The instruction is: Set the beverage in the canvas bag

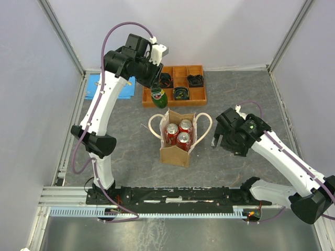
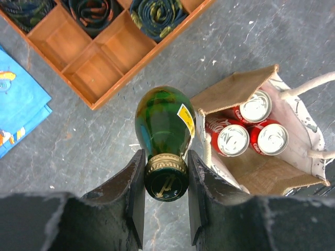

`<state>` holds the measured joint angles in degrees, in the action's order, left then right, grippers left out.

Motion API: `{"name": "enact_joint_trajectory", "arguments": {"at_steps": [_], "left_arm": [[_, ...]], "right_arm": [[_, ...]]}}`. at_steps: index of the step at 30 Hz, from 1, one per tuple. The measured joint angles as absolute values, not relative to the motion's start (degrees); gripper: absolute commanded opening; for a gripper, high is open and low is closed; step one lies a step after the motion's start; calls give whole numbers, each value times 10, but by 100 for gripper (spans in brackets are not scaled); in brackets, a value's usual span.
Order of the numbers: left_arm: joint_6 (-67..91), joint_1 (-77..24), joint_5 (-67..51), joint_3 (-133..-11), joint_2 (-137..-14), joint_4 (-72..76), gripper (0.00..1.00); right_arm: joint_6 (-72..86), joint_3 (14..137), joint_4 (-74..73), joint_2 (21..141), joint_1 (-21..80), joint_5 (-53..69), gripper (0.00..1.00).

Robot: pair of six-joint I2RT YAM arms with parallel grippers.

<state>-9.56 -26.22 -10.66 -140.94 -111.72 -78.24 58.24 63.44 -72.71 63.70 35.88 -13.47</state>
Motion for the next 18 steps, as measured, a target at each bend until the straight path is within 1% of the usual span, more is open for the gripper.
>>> {"name": "enact_joint_trajectory", "arguments": {"at_steps": [18], "left_arm": [[-95, -296, -102, -1409, -1084, -736, 3]], "right_arm": [[582, 634, -712, 647, 359, -129, 99]]}}
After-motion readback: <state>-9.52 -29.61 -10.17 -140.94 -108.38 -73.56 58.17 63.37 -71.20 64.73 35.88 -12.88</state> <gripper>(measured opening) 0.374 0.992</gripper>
